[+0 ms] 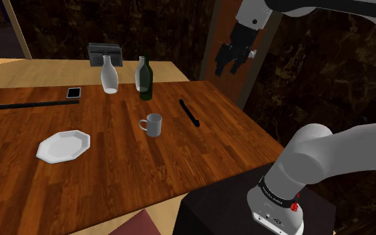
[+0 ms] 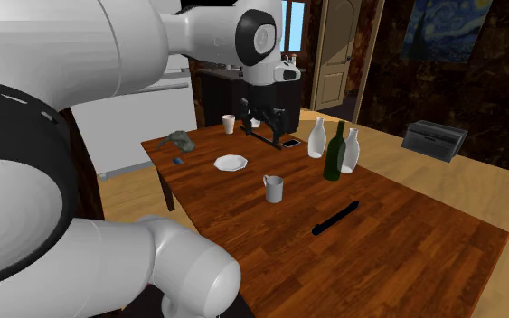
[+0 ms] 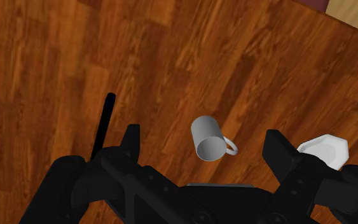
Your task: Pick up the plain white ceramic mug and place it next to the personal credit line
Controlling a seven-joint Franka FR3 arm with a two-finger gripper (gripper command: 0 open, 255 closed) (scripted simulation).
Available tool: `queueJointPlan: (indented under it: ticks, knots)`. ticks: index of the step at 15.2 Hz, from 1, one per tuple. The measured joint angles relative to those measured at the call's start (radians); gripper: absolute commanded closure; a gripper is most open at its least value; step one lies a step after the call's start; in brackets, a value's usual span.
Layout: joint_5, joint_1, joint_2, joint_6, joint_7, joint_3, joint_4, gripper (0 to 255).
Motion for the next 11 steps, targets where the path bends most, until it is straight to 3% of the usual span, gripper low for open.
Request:
queueJointPlan:
  ticks: [3,11]
  knots:
    - [0.001,0.000,0.025,0.043,0.003,0.006,-0.018,0]
    - [0.008,0.002,0.209,0.316,0.034,0.046,-0.099,0]
